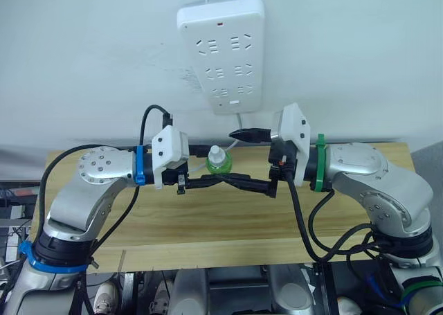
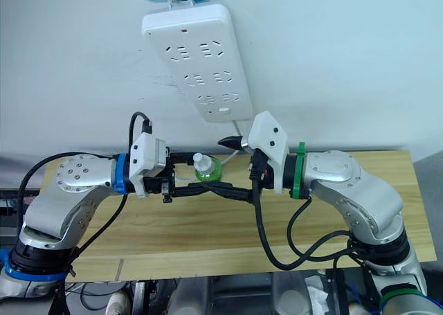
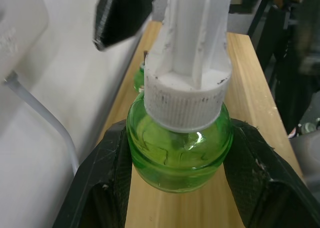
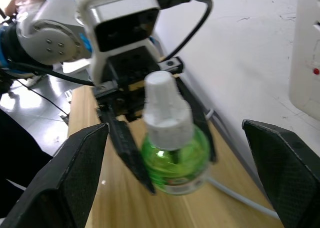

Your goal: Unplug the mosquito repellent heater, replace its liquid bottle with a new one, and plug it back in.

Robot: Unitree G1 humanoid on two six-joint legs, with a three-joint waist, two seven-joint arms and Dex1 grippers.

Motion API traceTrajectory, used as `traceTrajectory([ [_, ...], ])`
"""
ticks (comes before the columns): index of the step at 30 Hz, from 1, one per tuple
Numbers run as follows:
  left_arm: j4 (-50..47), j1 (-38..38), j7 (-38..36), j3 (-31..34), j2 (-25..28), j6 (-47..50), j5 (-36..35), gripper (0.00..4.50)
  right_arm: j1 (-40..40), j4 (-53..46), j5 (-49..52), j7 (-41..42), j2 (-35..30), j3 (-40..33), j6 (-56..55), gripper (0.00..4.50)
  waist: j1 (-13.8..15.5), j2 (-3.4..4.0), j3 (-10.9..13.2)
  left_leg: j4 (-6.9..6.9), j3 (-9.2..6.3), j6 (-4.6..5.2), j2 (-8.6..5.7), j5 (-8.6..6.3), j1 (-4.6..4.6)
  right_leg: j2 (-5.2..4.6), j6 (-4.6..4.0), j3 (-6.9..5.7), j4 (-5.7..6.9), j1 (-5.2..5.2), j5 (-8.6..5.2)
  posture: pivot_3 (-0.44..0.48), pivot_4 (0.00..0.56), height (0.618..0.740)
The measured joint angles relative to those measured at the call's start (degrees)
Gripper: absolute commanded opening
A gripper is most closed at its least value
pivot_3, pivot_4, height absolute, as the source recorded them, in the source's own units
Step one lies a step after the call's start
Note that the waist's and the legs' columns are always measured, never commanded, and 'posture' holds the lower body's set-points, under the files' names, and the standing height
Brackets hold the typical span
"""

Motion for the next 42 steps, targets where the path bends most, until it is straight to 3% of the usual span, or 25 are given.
traceTrajectory([
  [13,2.05,-2.58,-0.93,-0.32,-2.42,0.01,0.68,2.22,-1.54,0.03,1.23,-1.65,0.07,0.11,0.95,4.50,-0.20,-0.01,-0.02,0.05,0.01,0.00,0.00,0.00,0.00,0.00,0.00,0.00,0.18,-0.05,0.00,-0.221,0.382,0.740],
  [17,2.06,-3.20,-0.86,-1.47,-3.51,0.11,0.82,2.22,-2.02,0.15,0.83,-1.94,0.66,0.75,0.87,3.56,-0.20,-0.01,-0.02,0.07,0.00,0.00,-0.01,0.00,0.00,0.00,0.00,0.00,0.24,-0.06,0.00,-0.217,0.384,0.740],
  [36,2.09,-3.78,-0.96,-1.38,-3.21,1.18,0.80,2.22,-2.27,0.80,-0.32,-1.74,-0.59,1.66,0.96,3.56,-0.23,-0.04,-0.07,0.25,0.05,0.01,0.02,0.00,0.01,0.00,0.00,0.01,0.77,-0.31,0.00,-0.217,0.373,0.740],
  [42,2.24,-3.86,0.34,-1.36,-3.14,1.08,1.28,2.22,-2.01,-0.09,-0.99,-5.71,0.13,1.63,1.54,3.56,-0.33,-0.04,-0.09,0.26,0.05,0.01,0.02,0.01,0.00,0.00,0.00,0.01,0.79,-0.31,0.00,-0.224,0.370,0.740],
])
